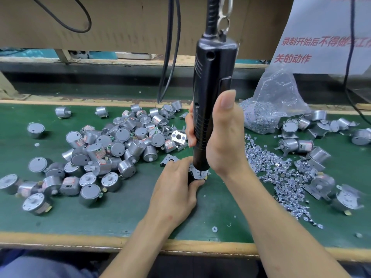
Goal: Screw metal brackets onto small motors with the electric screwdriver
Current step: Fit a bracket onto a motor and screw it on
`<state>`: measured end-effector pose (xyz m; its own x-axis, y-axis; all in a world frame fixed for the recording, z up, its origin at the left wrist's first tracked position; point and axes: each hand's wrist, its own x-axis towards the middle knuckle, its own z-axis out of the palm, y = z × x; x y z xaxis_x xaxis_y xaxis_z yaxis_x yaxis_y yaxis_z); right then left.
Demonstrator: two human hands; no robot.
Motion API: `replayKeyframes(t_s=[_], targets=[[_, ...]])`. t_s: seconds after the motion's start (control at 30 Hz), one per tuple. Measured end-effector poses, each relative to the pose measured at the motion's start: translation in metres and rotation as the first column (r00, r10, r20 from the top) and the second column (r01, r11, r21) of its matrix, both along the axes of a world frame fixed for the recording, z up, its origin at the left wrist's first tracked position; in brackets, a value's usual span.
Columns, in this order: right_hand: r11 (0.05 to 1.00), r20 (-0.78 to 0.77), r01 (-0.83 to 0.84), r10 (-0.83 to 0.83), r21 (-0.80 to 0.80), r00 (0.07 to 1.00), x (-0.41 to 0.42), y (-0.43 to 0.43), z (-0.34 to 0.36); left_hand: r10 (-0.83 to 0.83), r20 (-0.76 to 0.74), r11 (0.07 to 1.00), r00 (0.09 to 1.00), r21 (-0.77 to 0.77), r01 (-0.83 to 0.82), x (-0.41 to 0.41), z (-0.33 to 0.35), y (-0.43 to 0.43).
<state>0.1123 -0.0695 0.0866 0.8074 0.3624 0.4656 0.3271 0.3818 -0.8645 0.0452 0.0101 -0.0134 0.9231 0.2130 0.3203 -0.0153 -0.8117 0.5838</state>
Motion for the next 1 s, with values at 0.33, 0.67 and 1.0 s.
replayKeyframes(t_s=[0.33,0.67,1.0], targets=[[1.000,0.019,0.012,-0.012,0.010,1.000,0.001,-0.003,0.000,0.025,0.011,1.000,1.000,0.007,-0.025,-0.001,-0.002,-0.001],[0.997,0.047,0.067,-0.069,0.041,0.996,0.002,-0.004,-0.002,0.026,0.011,1.000,1.000,0.005,-0.027,-0.002,-0.002,-0.001],[0.969,0.099,0.189,-0.174,-0.159,0.980,0.000,-0.011,-0.018,0.025,-0.031,1.000,0.999,-0.007,-0.025,-0.004,0.004,-0.002]])
